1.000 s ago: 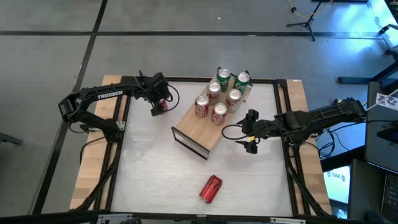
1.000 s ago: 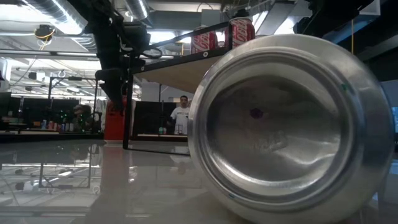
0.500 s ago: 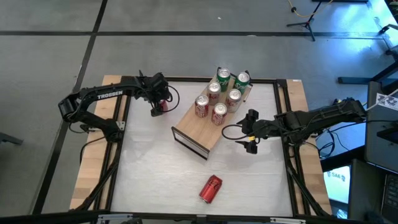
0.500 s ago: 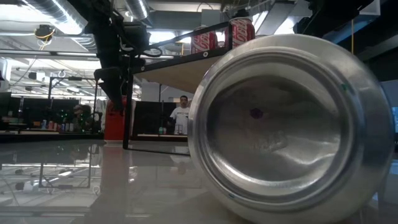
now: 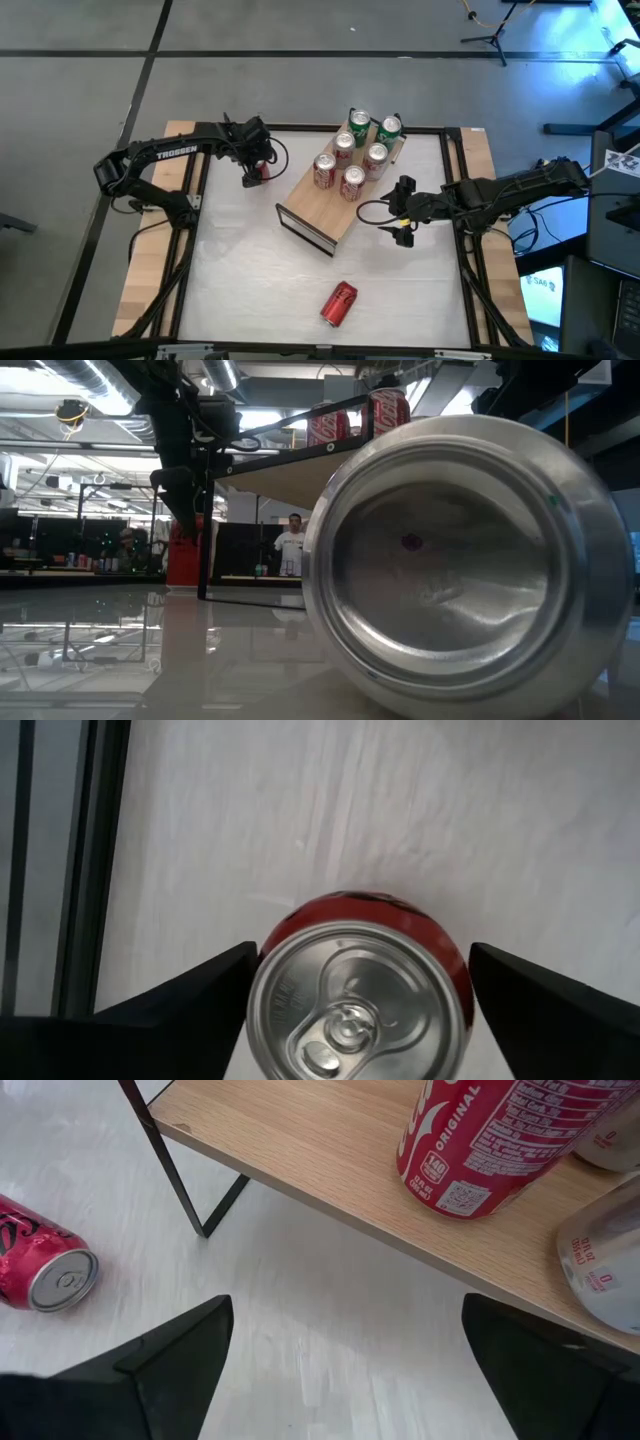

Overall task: Place canned beverage on shelf
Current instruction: Put the left red-black soda can on the shelf

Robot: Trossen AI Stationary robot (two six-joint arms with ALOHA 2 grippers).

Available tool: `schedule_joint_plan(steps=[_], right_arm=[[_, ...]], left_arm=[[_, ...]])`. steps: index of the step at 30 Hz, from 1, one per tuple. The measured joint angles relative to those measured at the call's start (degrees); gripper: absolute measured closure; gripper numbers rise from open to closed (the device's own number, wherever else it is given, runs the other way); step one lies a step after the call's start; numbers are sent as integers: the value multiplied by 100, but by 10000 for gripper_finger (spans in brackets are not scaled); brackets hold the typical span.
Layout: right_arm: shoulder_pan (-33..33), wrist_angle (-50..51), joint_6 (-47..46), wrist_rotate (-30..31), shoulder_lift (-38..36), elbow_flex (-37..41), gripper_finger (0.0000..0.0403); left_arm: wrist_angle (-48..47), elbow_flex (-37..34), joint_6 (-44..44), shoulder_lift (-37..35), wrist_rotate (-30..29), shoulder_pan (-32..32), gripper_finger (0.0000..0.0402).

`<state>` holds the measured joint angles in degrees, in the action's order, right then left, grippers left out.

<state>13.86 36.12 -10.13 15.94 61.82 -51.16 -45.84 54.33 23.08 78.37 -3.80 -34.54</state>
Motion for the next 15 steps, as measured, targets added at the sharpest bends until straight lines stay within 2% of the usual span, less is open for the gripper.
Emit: schedule_joint_plan(steps=[8,15], right_arm=[[-1,0,0,0,-1,0,15],[1,0,0,-2,1,0,15]], left_arm=[[7,0,-45,0,187,0,109],[7,0,-47,0,332,4,118]])
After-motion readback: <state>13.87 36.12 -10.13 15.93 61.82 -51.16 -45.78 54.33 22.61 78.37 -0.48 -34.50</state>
